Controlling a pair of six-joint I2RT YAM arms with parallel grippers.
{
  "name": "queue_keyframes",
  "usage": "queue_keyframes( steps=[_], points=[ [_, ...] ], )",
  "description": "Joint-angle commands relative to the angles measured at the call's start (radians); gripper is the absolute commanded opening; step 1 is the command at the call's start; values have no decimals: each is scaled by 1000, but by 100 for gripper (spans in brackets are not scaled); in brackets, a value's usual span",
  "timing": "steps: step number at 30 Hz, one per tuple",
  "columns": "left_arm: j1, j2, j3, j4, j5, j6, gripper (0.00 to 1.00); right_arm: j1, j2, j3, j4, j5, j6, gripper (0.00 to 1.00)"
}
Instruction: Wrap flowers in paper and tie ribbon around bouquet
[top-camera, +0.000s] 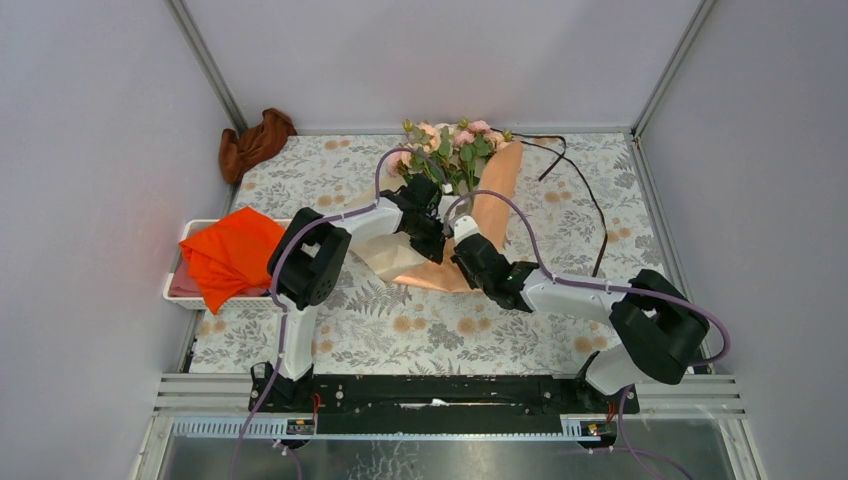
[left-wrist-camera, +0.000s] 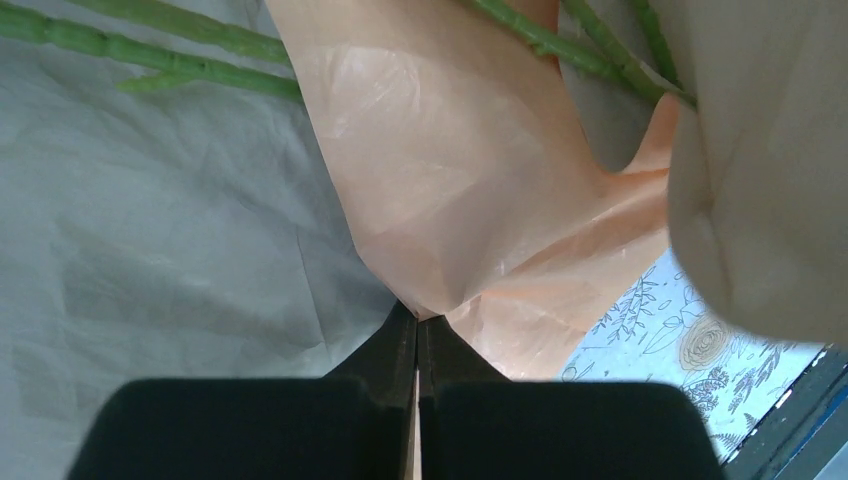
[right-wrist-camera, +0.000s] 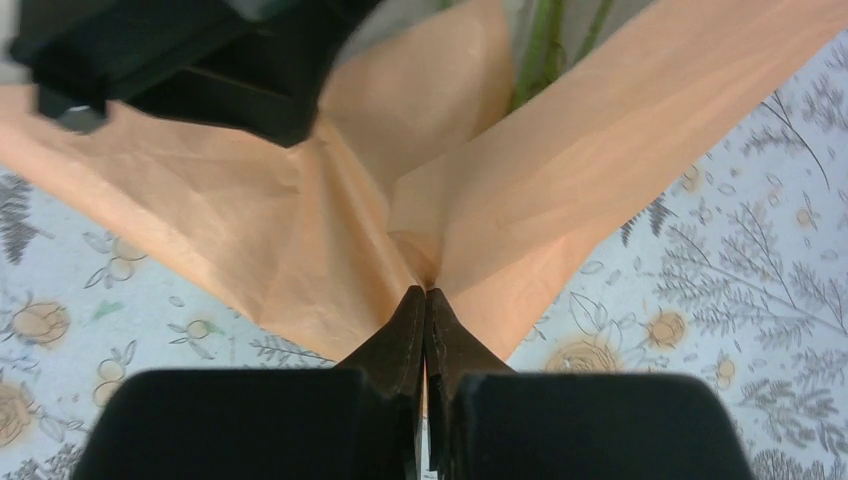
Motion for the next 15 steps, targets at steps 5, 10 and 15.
queue_keyframes(
  steps=[5, 10, 15],
  points=[
    [11, 31, -27, -10, -40, 15, 0, 68, 94, 1, 137, -156, -176, 0],
    [28, 11, -27, -15, -6, 20, 11, 68, 159, 15, 120, -165, -203, 0],
    [94, -44, -20, -16, 7, -28, 50, 68, 218, 32, 93, -153, -211, 0]
  ],
)
